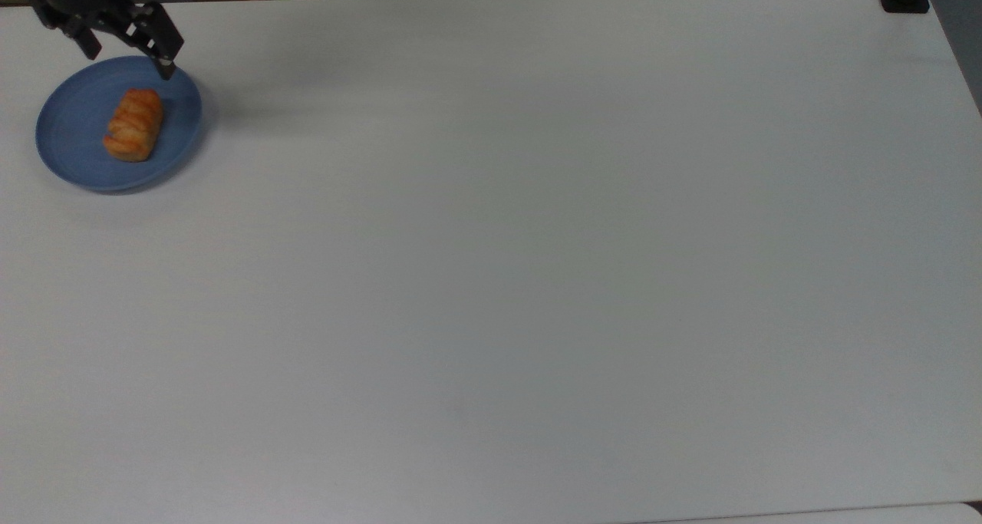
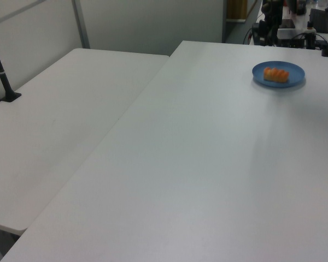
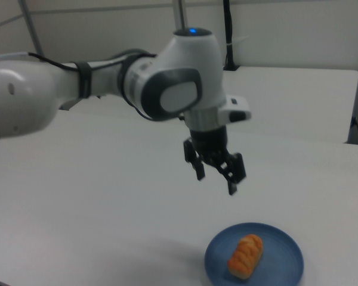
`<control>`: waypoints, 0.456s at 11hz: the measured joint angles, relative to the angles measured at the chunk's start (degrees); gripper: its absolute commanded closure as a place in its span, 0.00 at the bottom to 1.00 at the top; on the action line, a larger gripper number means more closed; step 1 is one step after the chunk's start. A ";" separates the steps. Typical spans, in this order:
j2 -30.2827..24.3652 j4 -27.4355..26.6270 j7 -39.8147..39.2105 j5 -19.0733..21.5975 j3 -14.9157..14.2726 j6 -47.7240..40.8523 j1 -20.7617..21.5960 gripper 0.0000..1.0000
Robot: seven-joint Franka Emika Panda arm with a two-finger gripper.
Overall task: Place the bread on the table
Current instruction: 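Move the open gripper over the orange bread roll on the blue plate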
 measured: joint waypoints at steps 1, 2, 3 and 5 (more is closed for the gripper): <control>1.01 -0.53 -1.89 0.00 -0.31 1.44 -0.79 0.00; 1.96 -1.05 -3.61 0.00 -0.41 2.71 -1.59 0.00; 2.88 -1.55 -5.34 0.00 -0.44 3.74 -2.31 0.00; 4.60 -2.15 -9.12 0.00 -0.47 5.10 -3.59 0.00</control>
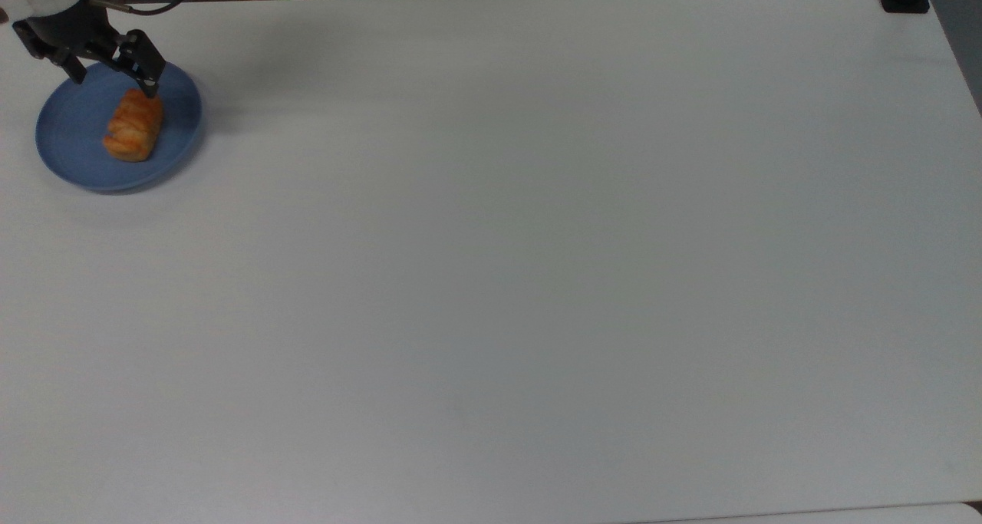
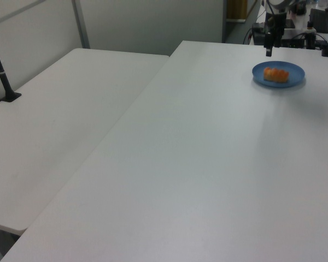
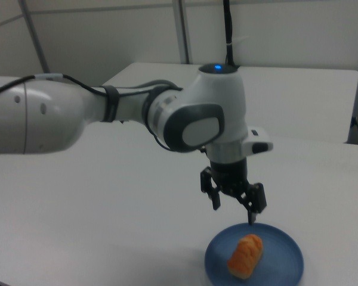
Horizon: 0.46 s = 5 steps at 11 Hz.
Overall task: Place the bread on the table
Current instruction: 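Move the open gripper over the orange bread roll on the blue plate, then lower the gripper and close it around the bread roll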
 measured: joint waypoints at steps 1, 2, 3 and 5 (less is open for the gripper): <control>0.71 -0.35 -1.77 0.00 -0.02 0.56 -0.55 0.00; 1.30 -0.77 -3.16 0.00 -0.03 1.27 -1.05 0.00; 1.87 -1.32 -4.12 0.00 -0.04 2.48 -1.48 0.00; 2.75 -2.61 -5.00 0.00 -0.04 5.09 -2.00 0.00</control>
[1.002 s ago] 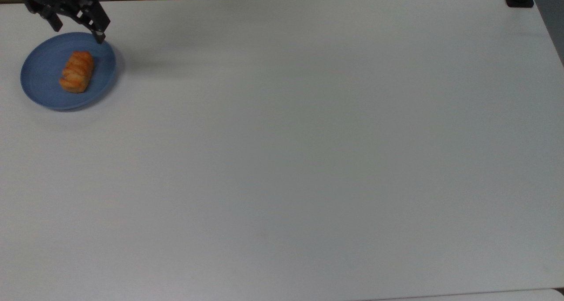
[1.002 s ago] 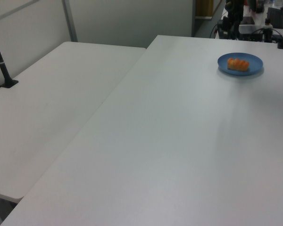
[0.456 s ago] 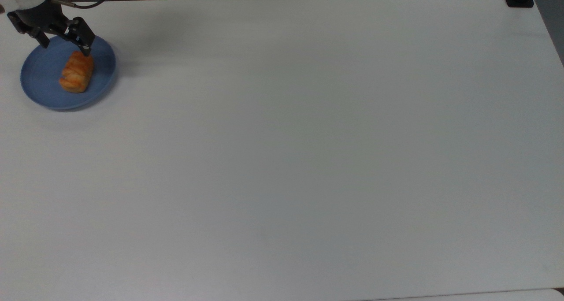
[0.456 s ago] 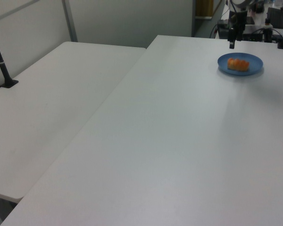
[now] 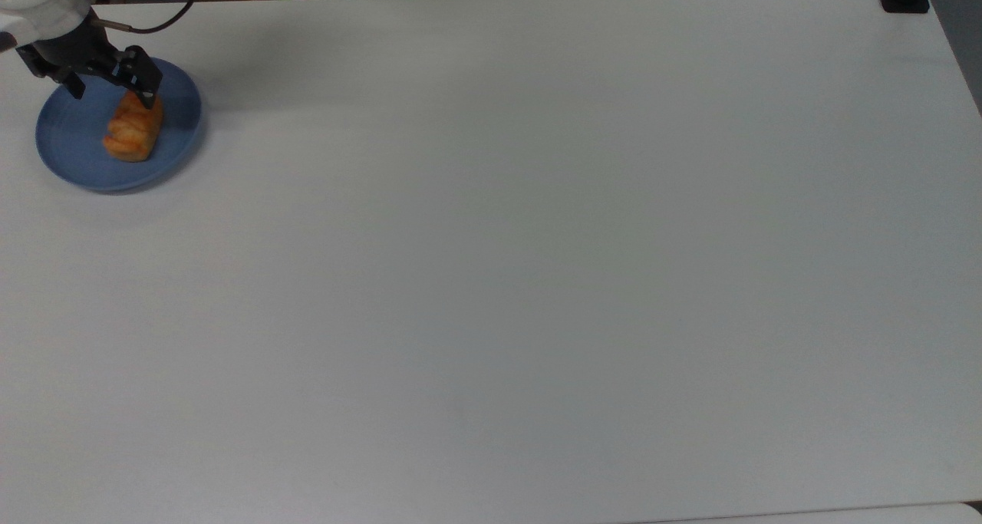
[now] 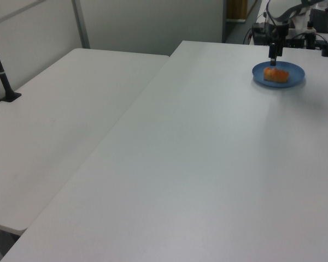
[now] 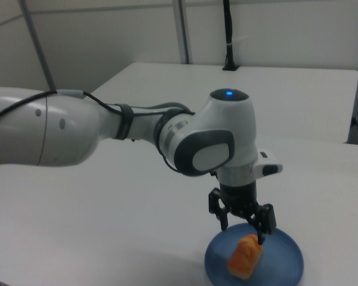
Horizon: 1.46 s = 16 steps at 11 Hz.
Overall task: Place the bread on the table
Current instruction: 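Lower the gripper and close it around the bread roll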
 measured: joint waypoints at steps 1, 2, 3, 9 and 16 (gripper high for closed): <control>0.34 -0.71 -0.07 0.00 0.00 0.93 -0.04 0.00; 0.57 -1.50 -0.09 0.00 0.00 1.91 -0.02 0.00; 0.79 -2.34 -0.14 0.00 0.00 3.09 0.00 0.00; 2.74 -4.21 -0.57 -0.59 0.00 6.83 0.07 0.43; 2.68 -3.94 -2.32 -1.75 0.00 6.83 0.15 0.67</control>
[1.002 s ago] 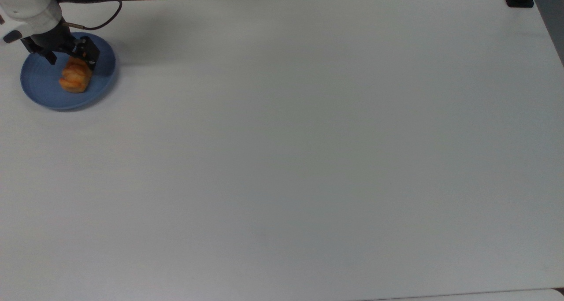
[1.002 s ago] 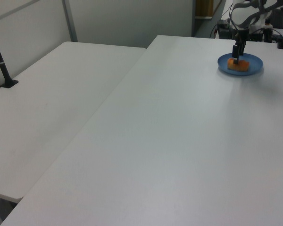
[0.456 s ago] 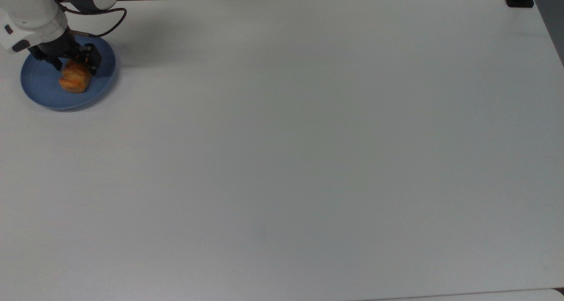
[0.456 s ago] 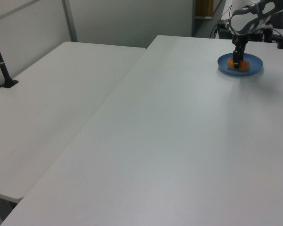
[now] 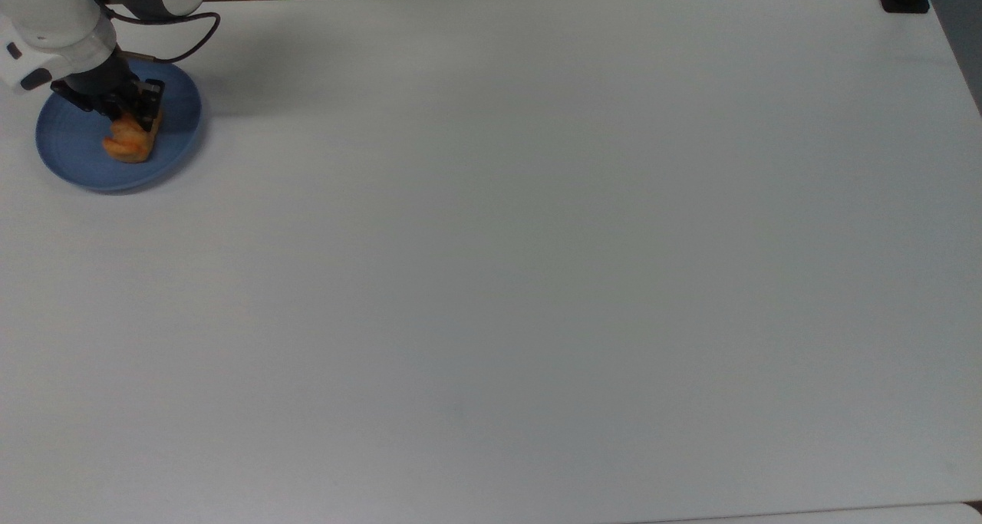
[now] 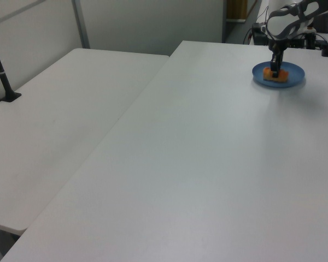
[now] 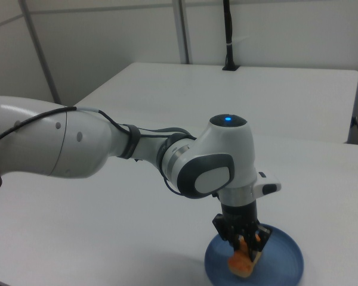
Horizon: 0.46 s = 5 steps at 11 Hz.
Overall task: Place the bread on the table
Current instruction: 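Lower the gripper and close it around the bread roll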
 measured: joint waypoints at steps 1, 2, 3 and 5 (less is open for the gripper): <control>-0.16 0.10 -0.37 0.00 0.00 -0.01 0.03 0.67; -0.47 0.23 -0.70 -0.01 0.00 -0.20 0.06 0.67; -1.29 0.82 -1.21 -0.01 0.00 -1.11 0.18 0.67; -3.78 3.50 -1.80 -0.01 0.33 -6.32 1.03 0.67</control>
